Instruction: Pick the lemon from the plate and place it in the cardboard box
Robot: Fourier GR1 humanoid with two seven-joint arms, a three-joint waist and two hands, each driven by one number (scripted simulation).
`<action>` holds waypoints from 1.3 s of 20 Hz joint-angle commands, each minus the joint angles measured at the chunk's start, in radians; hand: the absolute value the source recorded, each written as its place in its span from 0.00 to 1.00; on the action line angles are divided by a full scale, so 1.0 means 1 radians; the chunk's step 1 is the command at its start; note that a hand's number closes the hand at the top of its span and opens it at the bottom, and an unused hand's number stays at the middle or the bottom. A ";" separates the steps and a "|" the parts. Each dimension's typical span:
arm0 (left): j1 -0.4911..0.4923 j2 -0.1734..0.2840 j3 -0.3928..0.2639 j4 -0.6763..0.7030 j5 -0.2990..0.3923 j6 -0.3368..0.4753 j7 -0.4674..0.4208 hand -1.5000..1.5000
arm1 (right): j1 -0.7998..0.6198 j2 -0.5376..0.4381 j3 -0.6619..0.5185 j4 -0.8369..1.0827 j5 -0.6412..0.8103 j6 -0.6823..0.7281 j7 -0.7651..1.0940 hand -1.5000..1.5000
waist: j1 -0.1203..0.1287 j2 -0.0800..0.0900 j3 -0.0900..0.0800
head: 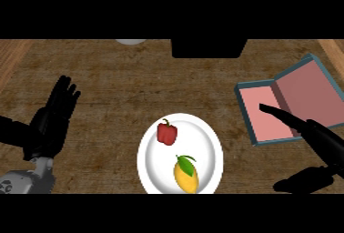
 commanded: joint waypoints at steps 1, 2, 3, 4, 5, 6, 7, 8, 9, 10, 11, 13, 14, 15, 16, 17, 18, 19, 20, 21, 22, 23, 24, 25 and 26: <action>0.055 -0.022 -0.026 -0.082 -0.035 0.032 0.021 0.50 | -0.059 0.000 0.016 -0.137 -0.058 0.096 0.214 0.00 | 0.003 0.002 0.002; 0.034 -0.009 -0.003 -0.077 -0.032 0.022 0.027 0.50 | -0.089 0.017 0.014 -0.143 -0.091 0.121 0.262 0.00 | 0.003 0.003 0.002; -0.024 -0.014 0.031 0.027 -0.012 -0.018 0.006 0.50 | -0.136 0.039 0.004 -0.162 -0.122 0.134 0.316 0.00 | -0.002 0.006 0.002; 0.012 -0.031 0.017 0.048 -0.013 -0.041 -0.038 0.50 | -0.098 0.088 0.069 -0.256 -0.081 0.074 0.370 0.00 | -0.006 0.004 0.001; 0.020 -0.036 -0.002 -0.047 -0.034 0.007 0.032 0.50 | -0.106 0.100 0.050 -0.253 -0.106 0.093 0.407 0.00 | -0.001 0.003 0.002; 0.026 -0.045 0.025 0.021 -0.033 -0.032 -0.036 0.50 | -0.161 0.129 0.023 -0.209 -0.133 0.121 0.415 0.00 | 0.001 0.005 0.002; -0.013 -0.061 -0.010 -0.033 -0.057 0.020 0.044 0.50 | -0.181 0.171 0.067 -0.233 -0.097 0.098 0.455 0.00 | 0.001 0.005 0.002; -0.003 -0.056 -0.005 -0.022 -0.071 0.005 0.046 0.50 | -0.149 0.204 0.089 -0.244 -0.052 0.088 0.460 0.00 | -0.001 0.005 0.003; 0.021 -0.066 -0.009 -0.043 -0.083 0.000 0.026 0.50 | -0.175 0.242 0.108 -0.184 -0.025 0.100 0.463 0.00 | 0.002 0.005 0.003; 0.041 -0.077 0.001 -0.080 -0.088 0.017 0.037 0.50 | -0.138 0.246 0.096 -0.265 -0.017 0.096 0.495 0.00 | -0.001 0.004 0.003; 0.031 -0.038 0.064 -0.023 -0.033 -0.075 0.020 0.50 | -0.139 0.239 0.091 -0.276 -0.017 0.127 0.523 0.00 | -0.002 0.004 0.003; 0.057 -0.067 0.056 -0.043 -0.073 -0.058 0.028 0.50 | -0.150 0.302 0.088 -0.219 0.060 0.137 0.506 0.00 | -0.001 0.005 0.003; -0.016 -0.082 0.037 -0.014 -0.100 -0.013 0.056 0.50 | -0.143 0.305 0.147 -0.281 0.075 0.118 0.597 0.00 | -0.005 0.005 0.003; 0.019 -0.066 0.045 -0.074 -0.085 -0.016 0.077 0.50 | -0.192 0.359 0.197 -0.249 0.120 0.088 0.658 0.00 | 0.002 0.004 0.002; -0.023 -0.100 0.064 0.089 -0.076 -0.076 -0.017 0.50 | -0.184 0.330 0.137 -0.238 0.099 0.137 0.630 0.00 | -0.005 0.006 0.002; -0.047 -0.116 0.063 0.067 -0.085 -0.058 0.007 0.50 | -0.171 0.384 0.172 -0.228 0.133 0.117 0.649 0.00 | -0.005 0.006 0.003; 0.019 -0.093 0.076 -0.016 -0.098 -0.056 0.035 0.50 | -0.112 0.380 0.156 -0.238 0.142 0.140 0.614 0.00 | -0.003 0.005 0.003; 0.015 -0.101 0.072 -0.036 -0.103 -0.053 0.053 0.50 | -0.148 0.399 0.140 -0.224 0.103 0.178 0.647 0.00 | -0.001 0.005 0.003; -0.050 -0.101 0.078 0.036 -0.094 -0.077 0.053 0.50 | -0.190 0.473 0.187 -0.155 0.153 0.134 0.639 0.00 | -0.001 0.006 0.003; 0.043 -0.134 0.054 0.002 -0.131 -0.079 -0.006 0.50 | -0.117 0.438 0.140 -0.180 0.157 0.169 0.577 0.00 | -0.002 0.005 0.003; -0.004 -0.151 0.057 0.021 -0.137 -0.062 0.028 0.50 | -0.095 0.441 0.147 -0.189 0.165 0.191 0.572 0.00 | -0.004 0.005 0.003; -0.044 -0.120 0.106 0.053 -0.109 -0.101 0.024 0.50 | -0.102 0.476 0.185 -0.138 0.217 0.169 0.547 0.00 | -0.004 0.006 0.003; 0.021 -0.140 0.093 0.026 -0.135 -0.100 0.001 0.50 | -0.119 0.514 0.170 -0.181 0.221 0.178 0.619 0.00 | -0.002 0.005 0.003; 0.015 -0.142 0.108 -0.006 -0.134 -0.099 0.034 0.50 | -0.074 0.493 0.148 -0.206 0.228 0.207 0.593 0.00 | -0.003 0.005 0.003; 0.024 -0.089 0.145 -0.016 -0.104 -0.139 0.054 0.50 | -0.081 0.501 0.165 -0.147 0.251 0.194 0.557 0.00 | -0.001 0.005 0.003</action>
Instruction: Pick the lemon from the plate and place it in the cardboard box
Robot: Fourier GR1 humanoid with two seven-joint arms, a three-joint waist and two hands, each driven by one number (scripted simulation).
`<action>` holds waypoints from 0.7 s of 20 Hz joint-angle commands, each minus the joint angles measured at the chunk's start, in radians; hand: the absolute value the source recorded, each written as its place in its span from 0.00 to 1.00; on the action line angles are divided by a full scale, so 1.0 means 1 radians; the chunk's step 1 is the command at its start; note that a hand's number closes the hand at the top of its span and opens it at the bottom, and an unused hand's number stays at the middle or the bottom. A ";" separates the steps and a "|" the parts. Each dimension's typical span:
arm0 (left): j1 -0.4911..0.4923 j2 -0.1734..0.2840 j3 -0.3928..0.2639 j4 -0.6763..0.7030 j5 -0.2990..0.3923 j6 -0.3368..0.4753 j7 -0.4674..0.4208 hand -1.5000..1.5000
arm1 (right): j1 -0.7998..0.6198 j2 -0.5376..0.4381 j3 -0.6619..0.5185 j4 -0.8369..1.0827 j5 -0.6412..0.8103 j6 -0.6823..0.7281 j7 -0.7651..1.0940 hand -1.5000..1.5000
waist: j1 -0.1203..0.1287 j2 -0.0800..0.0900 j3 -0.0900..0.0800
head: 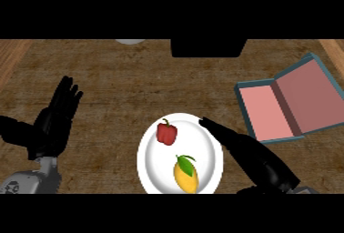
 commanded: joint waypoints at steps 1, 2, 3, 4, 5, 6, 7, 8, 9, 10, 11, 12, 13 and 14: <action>0.034 -0.019 -0.014 -0.098 -0.048 0.021 0.052 0.50 | 0.048 0.077 0.036 0.016 0.102 -0.020 -0.011 0.00 | 0.001 -0.001 0.000; 0.015 -0.030 -0.004 -0.042 -0.038 0.003 0.044 0.50 | -0.065 0.128 0.010 0.089 0.099 0.003 0.038 0.00 | 0.003 0.000 0.000; 0.008 -0.031 0.022 -0.025 -0.032 -0.011 0.032 0.50 | 0.056 0.093 0.046 0.049 0.172 -0.023 -0.053 0.00 | -0.001 0.000 0.000; 0.020 -0.034 0.029 -0.033 -0.028 -0.040 0.027 0.50 | 0.024 0.113 -0.012 0.066 0.136 0.008 -0.057 0.00 | 0.000 0.000 0.000; 0.000 -0.011 0.055 -0.052 -0.031 -0.041 0.058 0.50 | 0.008 0.127 -0.007 0.092 0.151 0.022 -0.049 0.00 | 0.001 0.000 0.000; 0.046 -0.041 0.024 -0.078 -0.049 -0.021 0.053 0.50 | 0.038 0.147 0.035 0.113 0.205 -0.012 -0.062 0.00 | 0.001 0.000 0.000; -0.004 -0.007 0.079 -0.028 -0.011 -0.074 0.072 0.50 | 0.054 0.143 0.022 0.005 0.168 0.031 0.013 0.00 | -0.002 0.000 0.000; -0.001 -0.036 0.040 -0.054 -0.074 -0.019 0.079 0.50 | 0.110 0.116 0.019 0.060 0.189 0.020 -0.098 0.00 | -0.002 0.000 0.000; -0.033 -0.052 0.055 0.003 -0.058 -0.033 0.039 0.50 | 0.053 0.208 0.085 0.088 0.232 -0.010 -0.012 0.00 | -0.001 0.000 0.000; -0.012 -0.019 0.095 -0.037 -0.027 -0.087 0.074 0.50 | 0.067 0.170 0.000 0.069 0.193 0.041 -0.050 0.00 | -0.001 0.000 0.000; 0.041 -0.072 0.024 -0.065 -0.084 -0.043 0.044 0.50 | 0.051 0.193 -0.001 0.138 0.203 0.018 -0.100 0.00 | 0.001 0.000 0.000; 0.024 -0.085 0.030 -0.070 -0.100 -0.023 0.061 0.50 | 0.076 0.194 0.010 0.104 0.204 0.047 -0.066 0.00 | 0.000 0.000 0.000; 0.112 -0.048 0.066 -0.119 -0.052 -0.088 0.025 0.50 | 0.101 0.187 0.024 0.115 0.222 0.027 -0.102 0.00 | 0.002 0.000 0.000; 0.002 -0.087 0.039 -0.032 -0.121 -0.026 0.045 0.50 | 0.066 0.173 -0.019 0.078 0.189 0.100 -0.051 0.00 | -0.002 0.000 0.000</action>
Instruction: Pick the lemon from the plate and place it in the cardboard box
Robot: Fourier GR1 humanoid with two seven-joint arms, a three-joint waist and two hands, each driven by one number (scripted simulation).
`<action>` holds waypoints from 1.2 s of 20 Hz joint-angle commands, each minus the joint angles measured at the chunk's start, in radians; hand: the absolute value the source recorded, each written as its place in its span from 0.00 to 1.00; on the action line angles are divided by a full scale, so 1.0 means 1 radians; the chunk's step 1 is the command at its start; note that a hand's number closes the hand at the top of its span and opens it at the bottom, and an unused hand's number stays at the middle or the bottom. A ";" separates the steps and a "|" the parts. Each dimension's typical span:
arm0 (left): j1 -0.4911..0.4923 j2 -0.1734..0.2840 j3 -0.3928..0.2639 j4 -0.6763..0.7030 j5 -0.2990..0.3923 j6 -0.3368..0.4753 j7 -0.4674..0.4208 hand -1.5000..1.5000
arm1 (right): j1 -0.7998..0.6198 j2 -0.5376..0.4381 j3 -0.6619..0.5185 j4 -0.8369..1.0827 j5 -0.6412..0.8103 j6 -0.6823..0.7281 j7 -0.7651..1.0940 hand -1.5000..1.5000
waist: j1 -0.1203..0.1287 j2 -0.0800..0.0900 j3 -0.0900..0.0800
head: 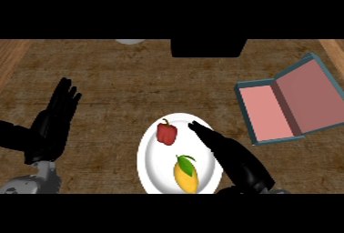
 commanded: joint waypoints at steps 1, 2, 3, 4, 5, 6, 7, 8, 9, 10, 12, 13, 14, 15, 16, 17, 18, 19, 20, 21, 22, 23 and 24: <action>-0.068 -0.033 0.020 0.070 -0.022 0.002 -0.004 0.50 | 0.014 0.046 0.015 0.069 0.057 0.002 -0.037 0.00 | -0.002 0.001 0.000; -0.042 -0.018 0.017 -0.024 -0.023 0.008 0.073 0.50 | 0.003 0.060 0.001 0.102 0.073 -0.009 -0.081 0.00 | 0.000 0.000 0.000; -0.020 -0.013 0.050 0.003 0.001 -0.037 0.009 0.50 | 0.015 0.050 -0.006 0.098 0.082 0.008 -0.070 0.00 | 0.000 0.000 0.000; -0.043 -0.021 0.031 0.032 -0.020 -0.039 0.017 0.50 | -0.025 0.090 0.011 0.068 0.089 0.032 0.012 0.00 | -0.001 0.000 0.000; 0.034 -0.042 -0.007 -0.073 -0.046 -0.008 0.041 0.50 | 0.028 0.032 -0.013 0.009 0.090 0.041 -0.015 0.00 | 0.000 -0.001 0.000; 0.049 -0.030 0.021 -0.082 -0.020 -0.025 0.053 0.50 | -0.004 0.072 0.004 0.039 0.121 0.030 0.019 0.00 | 0.002 -0.001 0.000; 0.001 -0.070 0.004 0.029 -0.057 -0.010 -0.016 0.50 | -0.013 0.080 -0.010 0.135 0.142 0.001 -0.074 0.00 | 0.000 0.001 0.000; -0.028 -0.050 0.029 0.031 -0.054 -0.027 -0.005 0.50 | 0.032 0.056 -0.011 0.112 0.157 -0.002 -0.115 0.00 | -0.002 0.000 0.000; -0.109 -0.026 0.064 0.114 -0.027 -0.045 0.005 0.50 | 0.019 0.085 0.027 0.180 0.192 -0.042 -0.122 0.00 | -0.003 0.001 0.000; -0.036 -0.034 0.056 0.036 -0.021 -0.063 0.015 0.50 | 0.009 0.109 0.019 0.189 0.204 -0.034 -0.116 0.00 | 0.000 0.000 0.000; -0.010 -0.074 0.034 -0.004 -0.054 -0.028 0.021 0.50 | -0.016 0.108 -0.037 0.154 0.171 0.036 -0.085 0.00 | 0.000 0.000 0.000; -0.036 -0.070 0.033 -0.015 -0.061 -0.011 0.066 0.50 | 0.004 0.086 -0.051 0.193 0.167 0.023 -0.147 0.00 | 0.000 0.000 0.000; 0.076 -0.085 0.004 -0.100 -0.072 -0.019 0.029 0.50 | 0.074 0.070 -0.003 0.075 0.174 0.037 -0.093 0.00 | 0.000 -0.001 0.000; -0.088 -0.052 0.063 0.043 -0.062 -0.030 0.030 0.50 | -0.029 0.084 -0.093 0.215 0.144 0.051 -0.150 0.00 | -0.001 0.001 0.000; -0.067 -0.028 0.074 -0.010 -0.023 -0.059 0.088 0.50 | 0.122 0.058 0.009 0.158 0.202 -0.024 -0.220 0.00 | -0.003 0.000 0.000; -0.028 -0.069 0.063 -0.007 -0.054 -0.042 0.037 0.50 | 0.047 0.124 0.004 0.182 0.220 0.011 -0.137 0.00 | 0.000 0.000 0.000; 0.001 -0.051 0.090 0.022 -0.030 -0.089 -0.008 0.50 | 0.006 0.130 -0.036 0.175 0.183 0.055 -0.119 0.00 | 0.000 0.000 0.000; -0.030 -0.067 0.062 0.039 -0.071 -0.060 0.009 0.50 | 0.069 0.117 0.004 0.215 0.233 -0.010 -0.201 0.00 | -0.001 0.000 0.000; -0.016 -0.067 0.070 -0.009 -0.060 -0.058 0.032 0.50 | -0.012 0.158 -0.044 0.203 0.185 0.072 -0.100 0.00 | 0.001 0.000 0.000; -0.049 -0.057 0.082 0.019 -0.065 -0.061 0.042 0.50 | 0.043 0.157 0.008 0.130 0.217 0.063 -0.071 0.00 | -0.002 0.000 0.000; -0.013 -0.041 0.122 0.057 -0.020 -0.119 -0.015 0.50 | 0.006 0.155 -0.048 0.170 0.199 0.068 -0.102 0.00 | 0.000 0.000 0.000; 0.001 -0.071 0.076 -0.004 -0.062 -0.076 0.024 0.50 | 0.060 0.163 0.022 0.225 0.261 0.002 -0.160 0.00 | 0.000 0.000 0.000; -0.053 -0.067 0.093 0.049 -0.050 -0.087 0.024 0.50 | 0.049 0.176 0.037 0.193 0.261 0.006 -0.106 0.00 | -0.001 0.000 0.000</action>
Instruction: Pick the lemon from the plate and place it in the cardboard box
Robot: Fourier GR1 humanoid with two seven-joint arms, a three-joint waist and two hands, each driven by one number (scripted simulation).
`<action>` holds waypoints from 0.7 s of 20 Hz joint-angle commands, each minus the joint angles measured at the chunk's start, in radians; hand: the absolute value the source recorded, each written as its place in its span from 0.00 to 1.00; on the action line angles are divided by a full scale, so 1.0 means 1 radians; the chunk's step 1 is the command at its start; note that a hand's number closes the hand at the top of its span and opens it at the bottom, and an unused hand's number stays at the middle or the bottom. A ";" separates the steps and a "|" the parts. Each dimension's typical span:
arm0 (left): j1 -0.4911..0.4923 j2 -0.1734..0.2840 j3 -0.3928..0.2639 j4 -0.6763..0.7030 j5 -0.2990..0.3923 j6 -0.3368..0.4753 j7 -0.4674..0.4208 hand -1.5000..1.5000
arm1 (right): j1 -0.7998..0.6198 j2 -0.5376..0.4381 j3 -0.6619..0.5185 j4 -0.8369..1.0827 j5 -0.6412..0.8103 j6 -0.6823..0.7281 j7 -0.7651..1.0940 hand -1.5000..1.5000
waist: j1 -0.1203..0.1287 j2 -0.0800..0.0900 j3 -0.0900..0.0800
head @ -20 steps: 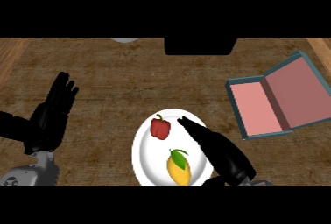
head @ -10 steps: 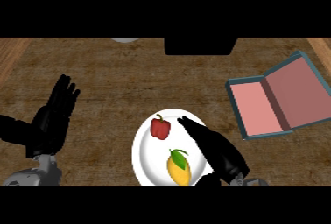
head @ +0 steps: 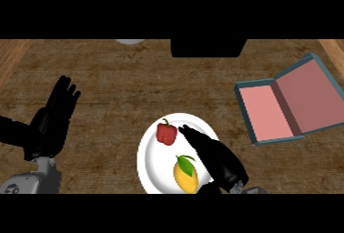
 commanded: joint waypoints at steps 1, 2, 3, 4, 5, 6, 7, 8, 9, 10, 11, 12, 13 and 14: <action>0.005 -0.020 -0.004 -0.048 -0.002 -0.001 0.031 0.50 | 0.037 -0.001 -0.008 0.032 0.024 -0.013 -0.055 0.00 | 0.000 0.000 0.000; -0.006 -0.002 0.029 0.032 0.007 -0.028 -0.028 0.50 | 0.038 0.014 0.030 0.110 0.072 -0.068 -0.097 0.00 | 0.000 0.000 0.000; -0.002 -0.006 0.016 0.008 -0.017 -0.025 -0.004 0.50 | 0.056 0.016 0.018 0.011 0.048 -0.017 -0.043 0.00 | -0.001 0.000 0.000; -0.044 -0.054 -0.041 0.006 -0.065 0.039 0.013 0.50 | 0.027 0.030 0.011 0.059 0.049 -0.022 -0.047 0.00 | -0.001 0.000 0.000; -0.005 -0.006 0.035 0.069 -0.005 -0.040 -0.049 0.50 | 0.088 -0.003 0.037 0.051 0.070 -0.048 -0.094 0.00 | -0.001 0.000 0.000; 0.046 -0.041 -0.022 -0.037 -0.047 -0.003 -0.003 0.50 | 0.004 0.031 -0.010 0.072 0.033 -0.013 -0.030 0.00 | 0.002 0.000 0.000; 0.056 -0.033 -0.009 -0.032 -0.037 -0.026 -0.027 0.50 | 0.001 0.031 0.022 0.118 0.062 -0.058 -0.056 0.00 | 0.002 0.000 0.000; 0.021 -0.029 0.013 -0.021 -0.020 -0.020 0.014 0.50 | 0.006 0.031 0.039 0.107 0.046 -0.061 -0.057 0.00 | 0.001 0.000 0.000; 0.044 -0.019 0.017 -0.048 -0.028 -0.030 -0.009 0.50 | 0.025 0.028 -0.005 0.140 0.066 -0.061 -0.119 0.00 | 0.001 0.000 0.000; -0.002 -0.042 0.002 -0.015 -0.040 -0.007 0.014 0.50 | 0.029 0.031 0.009 0.138 0.081 -0.059 -0.131 0.00 | 0.000 0.000 0.000; 0.015 -0.017 0.031 -0.017 -0.031 -0.034 -0.019 0.50 | -0.001 0.032 0.048 0.134 0.059 -0.090 -0.081 0.00 | 0.001 0.000 0.000; 0.017 -0.026 0.027 -0.023 -0.020 -0.032 0.016 0.50 | 0.009 0.006 -0.021 0.078 0.060 0.002 -0.086 0.00 | 0.000 0.000 0.000; -0.003 -0.036 0.008 -0.047 -0.039 -0.013 0.042 0.50 | 0.010 0.032 0.007 0.161 0.094 -0.073 -0.139 0.00 | 0.000 0.000 0.000; 0.007 -0.036 0.014 -0.034 -0.047 -0.014 0.019 0.50 | -0.041 0.032 0.013 0.207 0.077 -0.084 -0.128 0.00 | 0.002 0.000 0.000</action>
